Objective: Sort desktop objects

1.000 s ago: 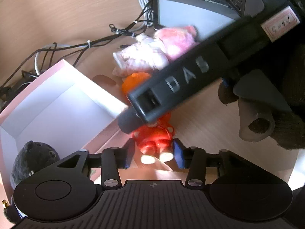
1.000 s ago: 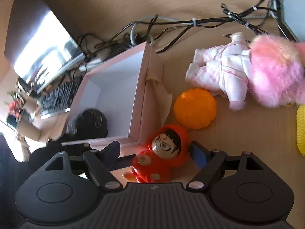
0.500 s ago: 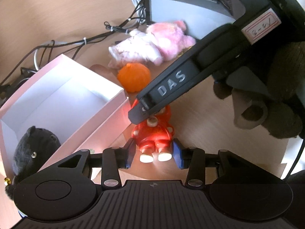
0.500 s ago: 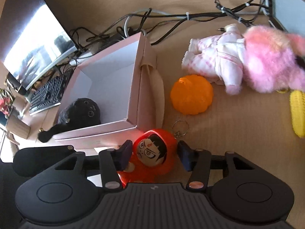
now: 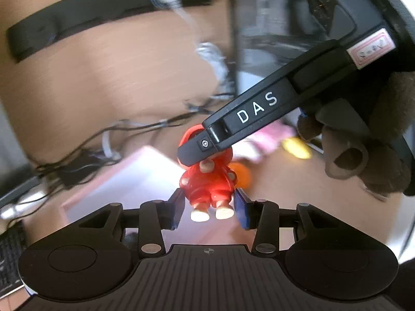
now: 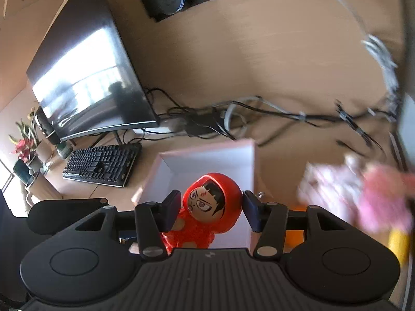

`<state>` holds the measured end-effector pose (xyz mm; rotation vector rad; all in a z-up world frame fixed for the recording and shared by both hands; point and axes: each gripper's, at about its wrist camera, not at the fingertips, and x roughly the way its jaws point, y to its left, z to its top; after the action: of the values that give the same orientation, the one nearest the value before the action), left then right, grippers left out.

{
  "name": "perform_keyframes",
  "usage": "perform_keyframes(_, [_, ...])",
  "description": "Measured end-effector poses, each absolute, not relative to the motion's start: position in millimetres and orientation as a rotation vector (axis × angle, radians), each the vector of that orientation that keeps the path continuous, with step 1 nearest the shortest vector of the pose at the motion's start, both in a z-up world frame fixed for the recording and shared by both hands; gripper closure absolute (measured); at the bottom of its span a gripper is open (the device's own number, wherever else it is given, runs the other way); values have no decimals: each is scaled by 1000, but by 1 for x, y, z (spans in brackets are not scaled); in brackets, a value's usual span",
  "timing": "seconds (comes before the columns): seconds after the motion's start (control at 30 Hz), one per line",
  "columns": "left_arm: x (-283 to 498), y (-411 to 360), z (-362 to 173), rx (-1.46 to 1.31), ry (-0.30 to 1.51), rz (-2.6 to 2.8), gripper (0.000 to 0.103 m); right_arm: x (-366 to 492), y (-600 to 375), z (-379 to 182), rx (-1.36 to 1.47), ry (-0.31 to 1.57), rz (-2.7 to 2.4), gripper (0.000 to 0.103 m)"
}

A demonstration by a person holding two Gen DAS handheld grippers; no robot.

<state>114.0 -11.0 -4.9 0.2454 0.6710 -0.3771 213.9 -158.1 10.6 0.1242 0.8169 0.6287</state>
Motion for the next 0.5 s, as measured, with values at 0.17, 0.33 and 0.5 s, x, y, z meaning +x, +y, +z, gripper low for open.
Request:
perform_keyframes(0.17, [143, 9, -29, 196, 763, -325, 57, 246, -118, -13, 16, 890, 659, 49])
perform_keyframes(0.33, [153, 13, -48, 177, 826, -324, 60, 253, -102, -39, -33, 973, 686, 48])
perform_keyframes(0.5, [155, 11, -44, 156, 844, -322, 58, 246, -98, -57, -55, 1016, 701, 48])
